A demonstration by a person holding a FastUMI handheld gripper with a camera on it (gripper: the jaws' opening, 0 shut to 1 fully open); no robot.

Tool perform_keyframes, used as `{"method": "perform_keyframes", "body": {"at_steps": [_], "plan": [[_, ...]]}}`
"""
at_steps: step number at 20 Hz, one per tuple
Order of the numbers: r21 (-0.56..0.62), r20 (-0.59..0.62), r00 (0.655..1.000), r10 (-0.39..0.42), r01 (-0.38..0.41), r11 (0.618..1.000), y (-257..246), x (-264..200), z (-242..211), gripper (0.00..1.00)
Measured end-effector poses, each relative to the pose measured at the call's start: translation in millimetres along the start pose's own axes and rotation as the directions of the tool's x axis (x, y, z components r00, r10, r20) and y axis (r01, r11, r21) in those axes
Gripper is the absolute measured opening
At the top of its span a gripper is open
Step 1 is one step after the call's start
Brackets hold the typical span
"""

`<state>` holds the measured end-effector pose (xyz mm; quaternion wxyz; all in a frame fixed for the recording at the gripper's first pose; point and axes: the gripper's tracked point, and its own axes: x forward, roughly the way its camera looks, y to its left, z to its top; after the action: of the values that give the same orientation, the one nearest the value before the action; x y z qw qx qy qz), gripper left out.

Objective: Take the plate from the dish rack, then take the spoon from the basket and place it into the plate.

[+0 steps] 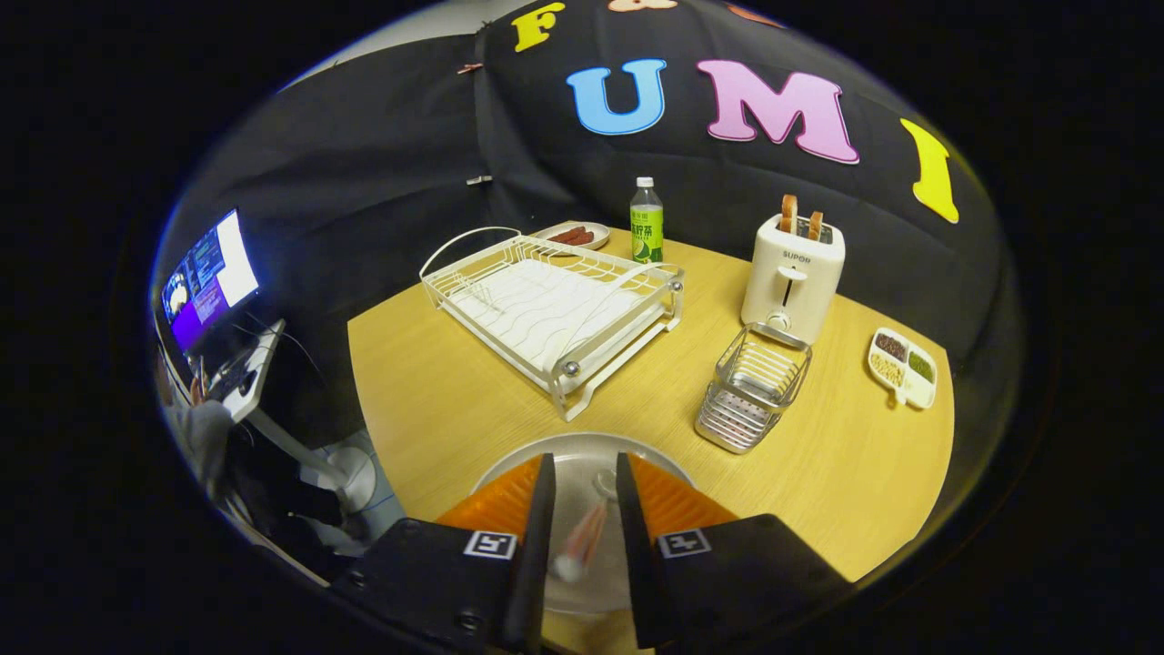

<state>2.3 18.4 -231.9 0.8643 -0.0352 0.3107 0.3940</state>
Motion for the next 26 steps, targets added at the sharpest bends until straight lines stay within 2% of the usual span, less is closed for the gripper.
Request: {"method": "perform_keyframes", "body": {"at_steps": [1,2,3,4,5,9,12,15,19,23,26], "plan": [[0.012,0.011,1.000,-0.003,0.002,1.000,0.0,-0.7,4.7,0.56],[0.025,0.021,1.000,-0.003,0.003,1.000,0.4,-1.3,8.4,0.64],[0.039,0.032,0.999,-0.010,0.009,0.999,-1.0,-1.5,12.9,0.84],[0.054,0.046,0.999,-0.014,0.012,0.998,-0.4,-3.6,18.1,0.93],[0.068,0.058,0.998,-0.024,0.020,0.997,-1.7,-6.1,24.1,0.99],[0.107,0.137,0.985,-0.101,0.087,0.990,-11.2,-20.6,58.2,0.99],[0.150,0.229,0.958,-0.173,0.141,0.979,-14.3,-42.4,97.8,0.99],[0.186,0.324,0.908,-0.264,0.213,0.959,-16.7,-68.0,140.3,0.98],[0.247,0.386,0.837,-0.388,0.311,0.918,-17.2,-105.0,178.9,0.98],[0.283,0.416,0.743,-0.525,0.443,0.851,-29.0,-145.2,190.4,0.98],[0.325,0.414,0.690,-0.593,0.497,0.805,-31.2,-165.5,185.8,0.98]]}}
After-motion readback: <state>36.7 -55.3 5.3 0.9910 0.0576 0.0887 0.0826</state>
